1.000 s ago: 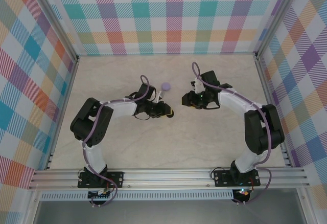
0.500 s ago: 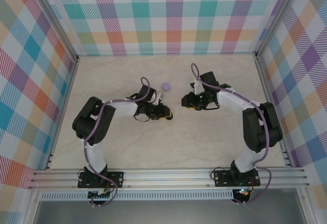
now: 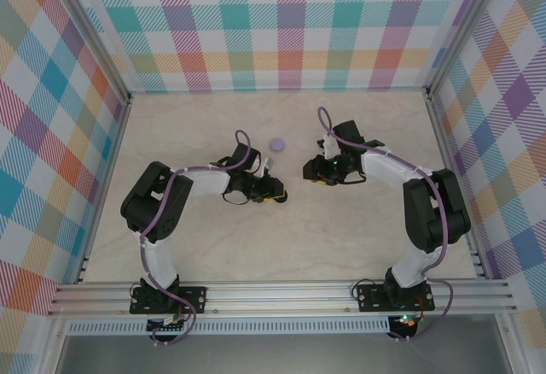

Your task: Insert wireless bluetooth earbuds into charging case

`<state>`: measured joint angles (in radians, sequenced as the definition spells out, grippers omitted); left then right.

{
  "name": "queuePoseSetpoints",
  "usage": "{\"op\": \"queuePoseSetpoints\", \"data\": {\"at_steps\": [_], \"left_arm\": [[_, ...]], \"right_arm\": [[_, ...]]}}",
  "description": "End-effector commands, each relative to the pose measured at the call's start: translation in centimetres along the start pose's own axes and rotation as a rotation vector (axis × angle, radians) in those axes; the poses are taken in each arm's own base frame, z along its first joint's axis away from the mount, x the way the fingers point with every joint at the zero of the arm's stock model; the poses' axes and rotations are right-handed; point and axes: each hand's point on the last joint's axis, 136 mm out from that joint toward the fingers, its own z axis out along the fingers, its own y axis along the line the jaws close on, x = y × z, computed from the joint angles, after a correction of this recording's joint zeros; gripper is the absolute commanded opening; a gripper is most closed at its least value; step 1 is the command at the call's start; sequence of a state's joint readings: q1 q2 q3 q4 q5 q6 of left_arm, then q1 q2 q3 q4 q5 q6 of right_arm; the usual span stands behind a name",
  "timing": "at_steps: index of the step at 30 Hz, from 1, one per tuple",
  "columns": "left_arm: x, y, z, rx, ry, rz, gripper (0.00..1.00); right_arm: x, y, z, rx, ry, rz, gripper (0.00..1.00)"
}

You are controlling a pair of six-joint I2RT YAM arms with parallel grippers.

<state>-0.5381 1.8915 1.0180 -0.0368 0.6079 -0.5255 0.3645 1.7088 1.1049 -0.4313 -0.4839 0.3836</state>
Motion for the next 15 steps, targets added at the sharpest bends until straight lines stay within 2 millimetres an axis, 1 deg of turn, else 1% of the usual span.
{"op": "queuePoseSetpoints", "data": {"at_steps": [1, 9, 15], "left_arm": [[0.39, 0.74, -0.36, -0.024, 0.007, 0.004, 0.35], [0.32, 0.30, -0.77, -0.021, 0.001, 0.010, 0.35], [0.21, 0.13, -0.91, -0.020, -0.002, 0.010, 0.27]], "right_arm": [[0.40, 0.16, 0.21, -0.012, 0.025, -0.006, 0.42], [0.27, 0.16, 0.23, -0.012, 0.025, -0.007, 0.43], [0.30, 0.13, 0.29, -0.011, 0.029, -0.007, 0.44]]}}
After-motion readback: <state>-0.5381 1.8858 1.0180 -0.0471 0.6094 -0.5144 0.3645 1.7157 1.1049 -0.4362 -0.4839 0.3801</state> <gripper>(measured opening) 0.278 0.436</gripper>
